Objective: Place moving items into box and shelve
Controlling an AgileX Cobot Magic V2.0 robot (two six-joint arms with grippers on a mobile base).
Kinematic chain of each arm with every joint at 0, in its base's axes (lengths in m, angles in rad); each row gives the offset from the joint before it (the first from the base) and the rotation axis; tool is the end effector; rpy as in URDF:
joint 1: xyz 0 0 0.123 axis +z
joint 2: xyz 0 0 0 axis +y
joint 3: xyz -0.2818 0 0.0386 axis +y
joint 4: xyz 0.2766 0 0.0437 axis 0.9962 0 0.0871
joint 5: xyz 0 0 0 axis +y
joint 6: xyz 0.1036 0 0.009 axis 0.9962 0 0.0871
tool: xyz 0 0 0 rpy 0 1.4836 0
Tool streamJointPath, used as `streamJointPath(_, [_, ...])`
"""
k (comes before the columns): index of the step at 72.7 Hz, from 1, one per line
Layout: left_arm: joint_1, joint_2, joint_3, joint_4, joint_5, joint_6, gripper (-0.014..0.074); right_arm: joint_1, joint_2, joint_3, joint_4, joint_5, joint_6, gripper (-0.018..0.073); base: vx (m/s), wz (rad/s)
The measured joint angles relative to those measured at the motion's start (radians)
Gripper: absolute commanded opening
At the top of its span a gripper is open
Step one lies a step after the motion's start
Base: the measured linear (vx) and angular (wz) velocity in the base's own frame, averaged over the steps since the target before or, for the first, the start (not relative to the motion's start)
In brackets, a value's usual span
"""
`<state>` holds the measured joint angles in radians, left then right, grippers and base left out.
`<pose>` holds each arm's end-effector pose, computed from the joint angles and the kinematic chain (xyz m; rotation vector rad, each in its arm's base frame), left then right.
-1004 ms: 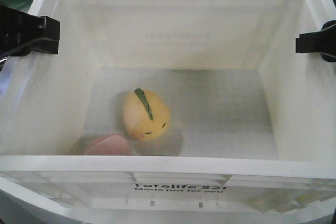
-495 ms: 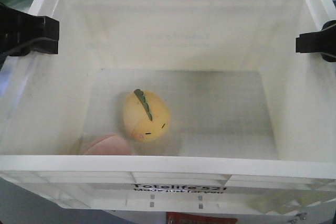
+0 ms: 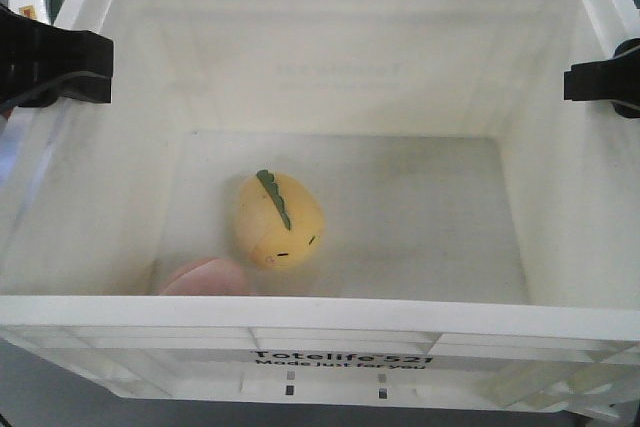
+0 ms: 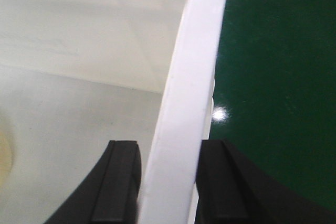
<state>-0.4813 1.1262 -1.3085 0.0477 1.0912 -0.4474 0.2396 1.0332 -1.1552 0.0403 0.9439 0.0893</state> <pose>0.2223 -0.1111 0.4110 0.0476 2.4240 -0.3716 0.2277 0.0591 0.3922 -0.1632 2.3087 0.2176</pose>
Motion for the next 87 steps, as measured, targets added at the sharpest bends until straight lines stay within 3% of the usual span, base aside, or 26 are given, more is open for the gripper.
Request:
streamJointPath(34, [0.000, 0.000, 0.000, -0.001, 0.000, -0.001, -0.0006, 0.000, 0.000, 0.000, 0.000, 0.000, 0.000, -0.0006, -0.21, 0.42])
streamJointPath(87, [0.000, -0.001, 0.001, -0.001, 0.001, -0.003, -0.0006, 0.000, 0.000, 0.000, 0.000, -0.001, 0.000, -0.0006, -0.19, 0.64])
